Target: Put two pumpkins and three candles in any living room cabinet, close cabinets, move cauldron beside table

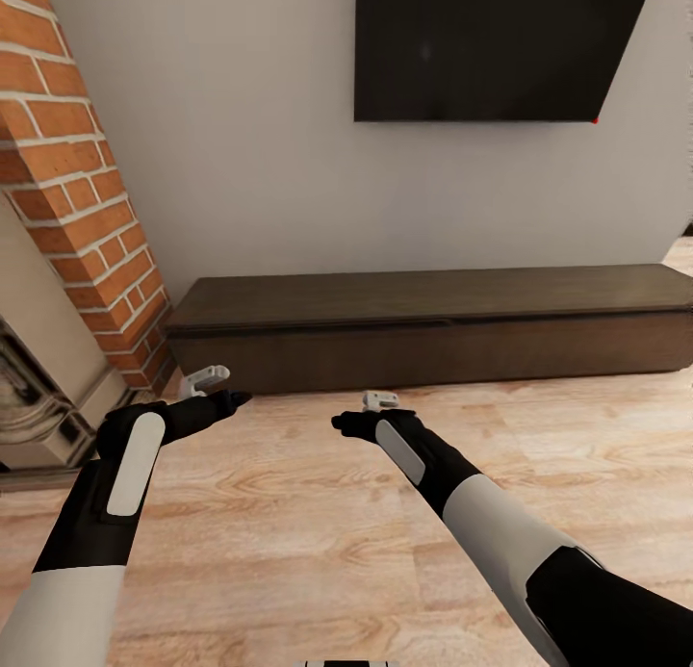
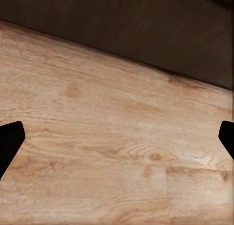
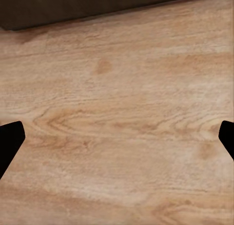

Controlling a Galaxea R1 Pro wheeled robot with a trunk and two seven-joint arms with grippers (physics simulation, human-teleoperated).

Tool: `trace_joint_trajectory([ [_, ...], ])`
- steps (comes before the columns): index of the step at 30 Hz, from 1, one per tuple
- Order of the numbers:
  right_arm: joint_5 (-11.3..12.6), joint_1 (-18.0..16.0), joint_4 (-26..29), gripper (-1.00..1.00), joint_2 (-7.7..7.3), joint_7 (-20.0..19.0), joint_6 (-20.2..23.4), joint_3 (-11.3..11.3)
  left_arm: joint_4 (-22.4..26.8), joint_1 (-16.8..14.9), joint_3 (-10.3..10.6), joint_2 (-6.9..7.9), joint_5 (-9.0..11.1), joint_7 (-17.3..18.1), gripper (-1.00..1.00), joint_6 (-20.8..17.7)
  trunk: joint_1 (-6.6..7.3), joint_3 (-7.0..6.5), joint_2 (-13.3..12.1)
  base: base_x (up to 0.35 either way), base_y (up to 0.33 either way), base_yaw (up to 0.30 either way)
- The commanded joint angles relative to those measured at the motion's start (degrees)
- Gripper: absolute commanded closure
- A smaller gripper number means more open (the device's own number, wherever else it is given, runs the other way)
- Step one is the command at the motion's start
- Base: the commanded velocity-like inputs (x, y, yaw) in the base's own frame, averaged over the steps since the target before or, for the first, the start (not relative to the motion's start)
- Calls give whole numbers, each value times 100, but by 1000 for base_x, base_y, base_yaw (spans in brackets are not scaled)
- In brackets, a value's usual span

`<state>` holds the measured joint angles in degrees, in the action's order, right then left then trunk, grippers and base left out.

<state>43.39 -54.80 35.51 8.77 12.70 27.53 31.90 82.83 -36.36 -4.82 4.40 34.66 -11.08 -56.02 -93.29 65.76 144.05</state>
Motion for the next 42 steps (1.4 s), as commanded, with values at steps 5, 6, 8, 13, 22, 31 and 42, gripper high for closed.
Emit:
trace_joint_trajectory([
  [5, 71, -5, 9, -100, -14, 50, 28, -29, 5, -3, -1, 0, 59, -52, -100, -23, 14, -106, -5, -218, 0, 0],
  [6, 72, -5, 6, -100, -15, 46, 31, -60, 5, -3, -1, 0, 59, -52, -100, -23, 17, -128, -6, -270, 0, 0],
  [8, 73, -5, 3, -100, -19, 15, 35, -91, 5, -3, -1, 0, 59, -52, -100, -23, 22, -170, -9, -276, 0, 0],
  [13, 73, -5, 0, -100, -34, -261, 57, -129, 10, -3, -1, 1, 59, -52, -100, -24, 35, -249, -16, -164, 0, 0],
  [22, 73, -5, 0, -100, -42, -356, 68, -140, 14, -3, -1, 0, 59, -52, -100, -23, 58, -367, -28, -12, 0, 0],
  [31, 73, -5, 0, -100, -42, -365, 68, -141, 14, -3, -1, 0, 59, -52, -100, -23, 82, -482, -40, -62, 3, 0],
  [42, 73, -5, 0, -100, -51, -365, 51, -141, 14, -3, -1, 0, 59, -52, -100, -25, 110, -676, -54, -113, 16, 0],
])
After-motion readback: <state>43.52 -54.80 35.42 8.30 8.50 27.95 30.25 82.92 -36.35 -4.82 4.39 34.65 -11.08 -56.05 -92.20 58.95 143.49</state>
